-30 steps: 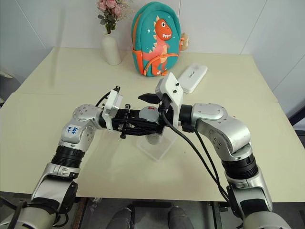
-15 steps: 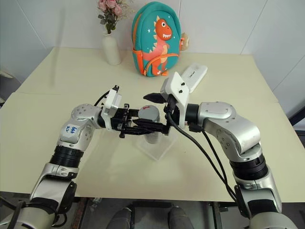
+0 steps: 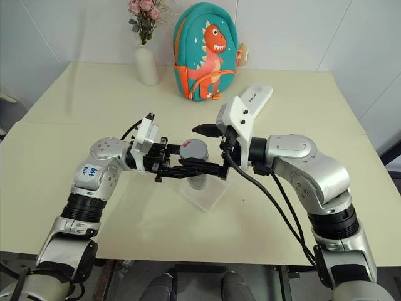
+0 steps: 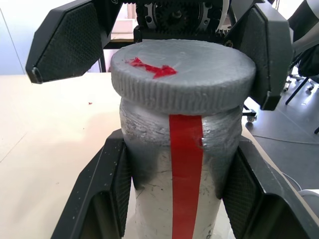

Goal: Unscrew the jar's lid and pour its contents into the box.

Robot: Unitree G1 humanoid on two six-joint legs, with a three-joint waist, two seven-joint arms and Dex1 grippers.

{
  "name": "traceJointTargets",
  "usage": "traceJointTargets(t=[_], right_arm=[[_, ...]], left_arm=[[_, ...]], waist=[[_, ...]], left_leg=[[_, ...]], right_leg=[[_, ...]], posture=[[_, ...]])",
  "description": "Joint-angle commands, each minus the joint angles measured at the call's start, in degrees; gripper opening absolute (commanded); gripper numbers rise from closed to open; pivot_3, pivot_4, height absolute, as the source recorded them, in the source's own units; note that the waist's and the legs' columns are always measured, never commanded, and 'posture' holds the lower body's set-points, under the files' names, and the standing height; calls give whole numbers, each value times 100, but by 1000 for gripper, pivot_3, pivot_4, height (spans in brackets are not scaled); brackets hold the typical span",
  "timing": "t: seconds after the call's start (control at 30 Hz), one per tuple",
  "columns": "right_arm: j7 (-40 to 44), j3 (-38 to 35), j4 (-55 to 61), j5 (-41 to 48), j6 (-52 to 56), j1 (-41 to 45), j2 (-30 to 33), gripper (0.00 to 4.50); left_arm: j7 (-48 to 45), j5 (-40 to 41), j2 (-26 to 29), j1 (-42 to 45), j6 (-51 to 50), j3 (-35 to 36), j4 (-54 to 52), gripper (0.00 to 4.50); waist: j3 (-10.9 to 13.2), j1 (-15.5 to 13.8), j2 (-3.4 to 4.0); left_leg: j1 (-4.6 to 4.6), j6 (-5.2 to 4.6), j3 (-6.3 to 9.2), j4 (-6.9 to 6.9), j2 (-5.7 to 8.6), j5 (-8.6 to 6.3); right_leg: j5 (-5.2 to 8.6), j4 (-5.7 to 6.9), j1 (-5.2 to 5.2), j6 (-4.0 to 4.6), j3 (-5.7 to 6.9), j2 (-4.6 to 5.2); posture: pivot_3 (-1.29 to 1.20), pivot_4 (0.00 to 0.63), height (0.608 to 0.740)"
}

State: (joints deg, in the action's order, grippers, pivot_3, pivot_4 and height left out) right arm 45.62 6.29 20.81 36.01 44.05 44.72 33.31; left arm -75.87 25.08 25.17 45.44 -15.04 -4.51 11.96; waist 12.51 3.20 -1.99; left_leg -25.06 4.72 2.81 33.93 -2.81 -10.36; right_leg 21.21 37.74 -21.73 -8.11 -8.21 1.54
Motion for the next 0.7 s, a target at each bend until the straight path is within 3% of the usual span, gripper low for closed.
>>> traceJointTargets(t=[0.03,0.7], right_arm=[[-84,-420,-84,-96,-41,4,220,4472],[-6,-579,-12,27,-5,-163,675,4472]], left_arm=[[-137,191,48,-35,30,77,-380,2070],[-140,134,107,-54,90,121,-267,2070]], waist=[[0,1,0],[0,0,1]], left_leg=[[0,0,0,0,0,0],[0,0,0,0,0,0]], right_leg=[[0,0,0,0,0,0],[0,-2,0,0,0,0]], posture=[[0,150,740],[0,150,740]])
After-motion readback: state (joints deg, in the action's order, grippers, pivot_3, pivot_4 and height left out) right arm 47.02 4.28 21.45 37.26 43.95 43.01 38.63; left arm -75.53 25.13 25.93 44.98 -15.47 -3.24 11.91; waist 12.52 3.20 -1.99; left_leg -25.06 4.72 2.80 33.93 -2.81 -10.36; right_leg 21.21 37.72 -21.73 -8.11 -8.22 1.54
